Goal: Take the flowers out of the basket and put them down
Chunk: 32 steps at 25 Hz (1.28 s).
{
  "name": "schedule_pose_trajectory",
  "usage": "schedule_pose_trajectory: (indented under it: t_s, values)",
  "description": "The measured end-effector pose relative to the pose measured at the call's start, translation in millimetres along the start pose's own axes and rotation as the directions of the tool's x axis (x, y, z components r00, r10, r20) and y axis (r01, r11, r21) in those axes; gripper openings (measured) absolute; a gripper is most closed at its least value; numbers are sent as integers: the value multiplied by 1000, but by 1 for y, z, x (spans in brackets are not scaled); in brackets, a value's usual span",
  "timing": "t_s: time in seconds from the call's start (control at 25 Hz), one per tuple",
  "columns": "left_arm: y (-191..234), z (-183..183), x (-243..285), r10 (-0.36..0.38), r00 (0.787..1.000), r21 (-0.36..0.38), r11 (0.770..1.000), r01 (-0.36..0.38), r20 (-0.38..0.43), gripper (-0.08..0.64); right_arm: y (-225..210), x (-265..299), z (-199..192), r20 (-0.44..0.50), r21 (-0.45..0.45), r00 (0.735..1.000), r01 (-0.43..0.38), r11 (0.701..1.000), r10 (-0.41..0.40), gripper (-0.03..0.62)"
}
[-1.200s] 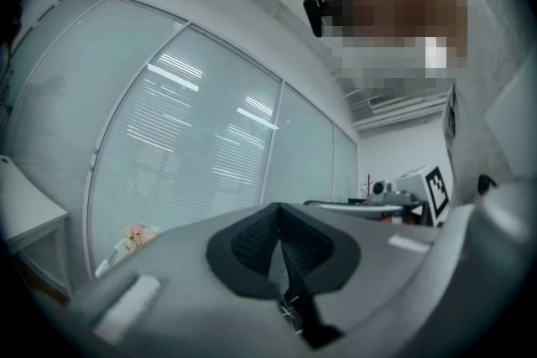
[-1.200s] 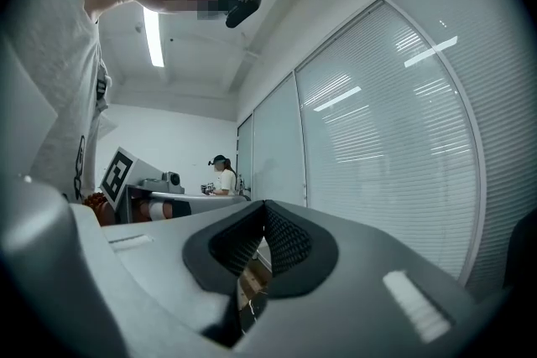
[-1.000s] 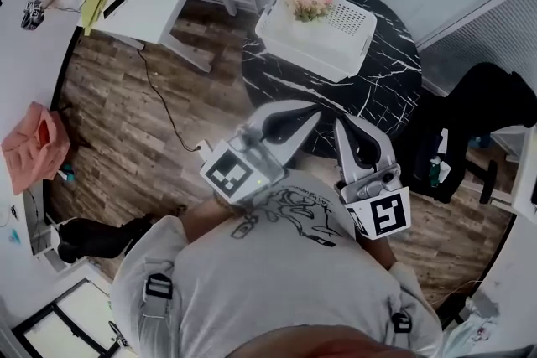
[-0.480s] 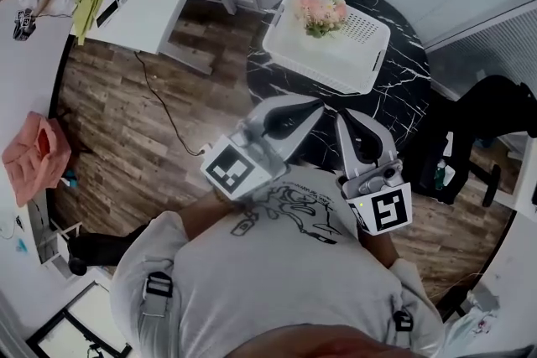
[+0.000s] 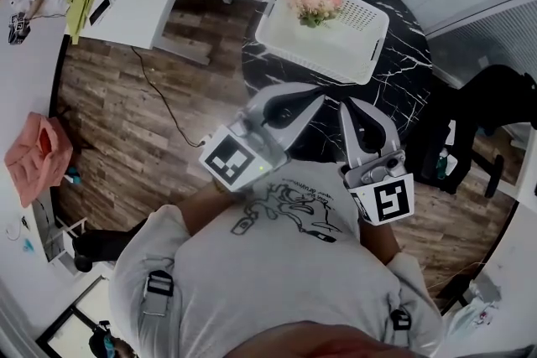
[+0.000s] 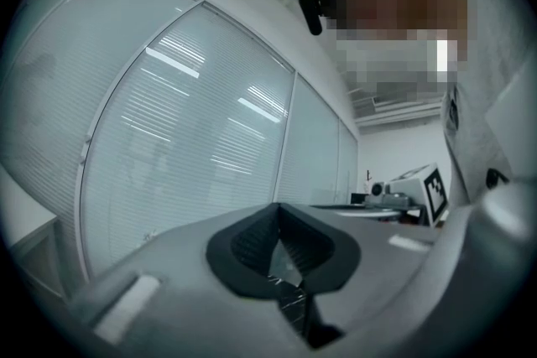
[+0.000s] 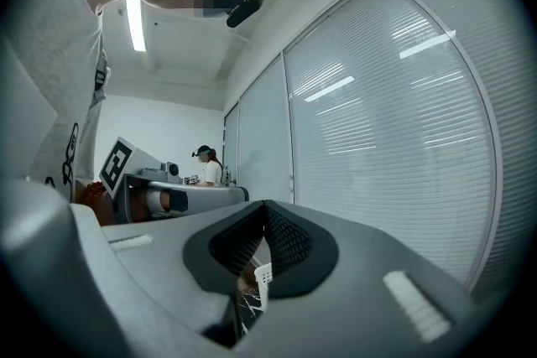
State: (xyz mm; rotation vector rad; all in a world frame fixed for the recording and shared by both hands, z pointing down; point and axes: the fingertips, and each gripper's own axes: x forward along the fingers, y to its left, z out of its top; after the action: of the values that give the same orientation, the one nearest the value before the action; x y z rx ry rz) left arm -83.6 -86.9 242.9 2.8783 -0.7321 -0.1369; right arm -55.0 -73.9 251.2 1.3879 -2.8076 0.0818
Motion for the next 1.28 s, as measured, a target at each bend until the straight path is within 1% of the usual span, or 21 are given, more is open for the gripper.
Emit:
schedule_pose_trajectory:
  t_s: [0.2, 0.28, 0.4, 0.52, 0.64, 0.76, 0.88, 1.04, 1.12, 1.2, 1.28]
  values:
    - [0, -7, 8, 21, 1000, 6, 1000, -21, -5, 2, -8, -2, -8, 0, 11, 1000, -19, 1000, 19, 5]
    - [0, -8, 10, 27, 1000, -3, 1000, -27, -2, 2, -8, -4, -13, -18, -4, 999, -41, 999, 41, 5]
    - [3, -12, 15, 35, 999, 5, 999, -34, -16, 2, -15, -1, -17, -32, -12, 998, -49, 999, 48, 5]
    - [13, -17, 21, 52, 998, 21, 998, -51, -38, 3, -22, 5, -26, -53, -15, 997, -55, 998, 55, 6]
    - [30, -26, 27, 71, 996, 14, 997, -70, -59, 5, -31, 17, -41, -81, -6, 994, -73, 997, 72, 6]
    - [47, -42, 34, 86, 991, 26, 996, -84, -99, 26, -40, 30, -59, -111, 1, 990, -89, 996, 89, 23]
    - [67, -63, 41, 103, 984, 36, 994, -99, -147, 55, -54, 44, -78, -138, 16, 986, -88, 996, 90, 52]
    - [101, -93, 50, 139, 970, 65, 990, -128, -200, 81, -79, 63, -112, -196, -2, 976, -99, 995, 97, 100]
    - [119, -110, 54, 161, 960, 66, 987, -149, -230, 89, -91, 74, -131, -228, 9, 968, -101, 995, 101, 112]
    - [136, -127, 58, 179, 948, 58, 984, -170, -263, 117, -100, 85, -149, -263, 34, 959, -103, 994, 108, 140]
    - [153, -143, 63, 203, 933, 48, 979, -198, -297, 165, -106, 95, -165, -292, 46, 949, -106, 993, 115, 174]
